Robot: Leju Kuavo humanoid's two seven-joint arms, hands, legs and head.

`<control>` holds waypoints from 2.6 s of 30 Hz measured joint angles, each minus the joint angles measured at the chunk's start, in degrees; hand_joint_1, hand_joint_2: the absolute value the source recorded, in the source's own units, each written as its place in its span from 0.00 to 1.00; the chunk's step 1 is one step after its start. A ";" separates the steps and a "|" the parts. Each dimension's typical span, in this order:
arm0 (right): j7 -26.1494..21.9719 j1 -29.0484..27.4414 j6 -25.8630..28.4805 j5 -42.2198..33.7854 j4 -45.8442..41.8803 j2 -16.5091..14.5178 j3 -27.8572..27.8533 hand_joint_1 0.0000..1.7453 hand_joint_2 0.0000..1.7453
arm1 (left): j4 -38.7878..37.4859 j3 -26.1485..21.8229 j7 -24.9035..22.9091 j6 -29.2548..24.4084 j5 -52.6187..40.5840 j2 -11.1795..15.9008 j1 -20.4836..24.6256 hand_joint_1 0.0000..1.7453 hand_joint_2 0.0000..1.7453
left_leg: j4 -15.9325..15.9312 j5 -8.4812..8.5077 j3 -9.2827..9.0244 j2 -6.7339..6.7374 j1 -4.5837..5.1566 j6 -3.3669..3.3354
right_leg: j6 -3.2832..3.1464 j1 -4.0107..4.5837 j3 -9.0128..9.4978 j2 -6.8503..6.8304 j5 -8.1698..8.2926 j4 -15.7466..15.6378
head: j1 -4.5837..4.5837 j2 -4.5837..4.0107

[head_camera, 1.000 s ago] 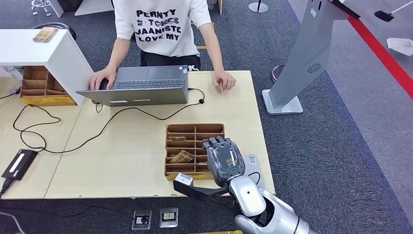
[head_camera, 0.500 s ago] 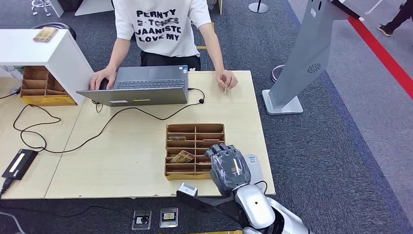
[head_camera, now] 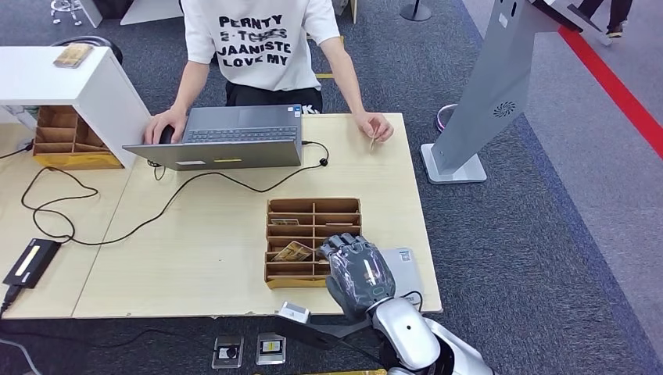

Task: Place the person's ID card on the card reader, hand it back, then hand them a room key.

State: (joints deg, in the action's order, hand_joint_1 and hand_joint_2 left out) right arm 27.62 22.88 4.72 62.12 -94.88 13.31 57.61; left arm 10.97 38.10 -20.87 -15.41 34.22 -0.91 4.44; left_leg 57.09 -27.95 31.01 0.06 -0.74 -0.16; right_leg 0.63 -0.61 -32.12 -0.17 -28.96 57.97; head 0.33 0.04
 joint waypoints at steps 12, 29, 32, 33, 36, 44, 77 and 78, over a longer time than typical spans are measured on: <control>-1.75 1.28 1.33 -1.36 1.61 -1.63 0.88 0.46 1.00 | 0.00 0.84 -0.17 -0.06 0.94 0.22 0.05 0.00 0.00 | 0.00 0.00 0.01 0.00 0.00 0.00 | 0.00 0.00 0.00 -0.01 0.00 0.00 | 0.01 -0.01; -2.96 3.66 3.39 -3.90 8.13 -3.94 2.38 0.45 1.00 | 0.00 0.86 -0.17 -0.94 2.39 0.27 0.08 0.00 0.00 | 0.00 0.00 0.02 0.00 0.00 0.00 | 0.00 0.00 0.00 -0.02 0.00 0.00 | 0.01 0.00; -2.89 3.88 3.54 -4.13 9.00 -4.13 2.45 0.45 1.00 | 0.00 0.88 -0.17 -0.92 2.39 0.27 0.09 0.00 0.00 | 0.00 0.00 0.02 0.00 0.00 0.00 | 0.00 0.00 0.00 -0.02 0.00 0.00 | 0.00 0.00; -2.82 3.92 3.55 -4.17 9.25 -4.17 2.48 0.45 1.00 | 0.00 0.89 -0.17 -0.92 2.39 0.27 0.09 0.00 0.00 | 0.00 0.00 0.02 0.00 0.00 0.00 | 0.00 0.00 0.00 -0.02 0.00 0.00 | 0.00 0.00; -2.40 4.01 3.54 -4.38 9.98 -4.20 2.52 0.44 1.00 | 0.00 0.95 -0.17 -0.92 2.39 0.27 0.08 0.00 0.00 | 0.00 0.00 0.02 0.00 0.00 0.00 | 0.00 0.00 0.00 -0.02 0.00 0.00 | 0.01 0.00; -1.35 4.05 3.44 -4.73 11.08 -4.17 2.56 0.44 1.00 | 0.00 1.02 -0.17 -0.90 2.38 0.30 0.09 0.00 0.00 | 0.00 0.00 0.01 0.00 0.00 0.00 | 0.00 0.00 -0.01 -0.01 0.00 0.00 | 0.00 0.00; 0.69 3.32 2.89 -4.98 11.98 -3.21 2.43 0.45 1.00 | 0.00 3.26 -0.11 -0.23 3.26 1.07 0.10 0.00 0.00 | 0.00 0.00 0.00 0.00 0.00 0.00 | 0.00 0.00 -0.01 0.00 0.00 0.00 | 0.01 0.00; 0.69 3.32 2.89 -5.02 12.02 -3.21 2.43 0.46 1.00 | 0.00 3.35 -0.11 -0.22 3.26 1.08 0.11 0.00 0.00 | 0.00 0.00 0.00 0.00 0.00 0.00 | 0.00 0.00 -0.01 0.00 0.00 0.00 | 0.01 0.00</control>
State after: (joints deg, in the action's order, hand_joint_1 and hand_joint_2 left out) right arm 28.31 26.20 7.61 57.10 -82.86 10.10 60.04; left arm 10.97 41.45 -20.98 -15.63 37.48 0.17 4.55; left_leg 57.09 -27.94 31.01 0.06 -0.74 -0.15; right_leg 0.63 -0.61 -32.13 -0.16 -28.96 57.97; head 0.34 0.04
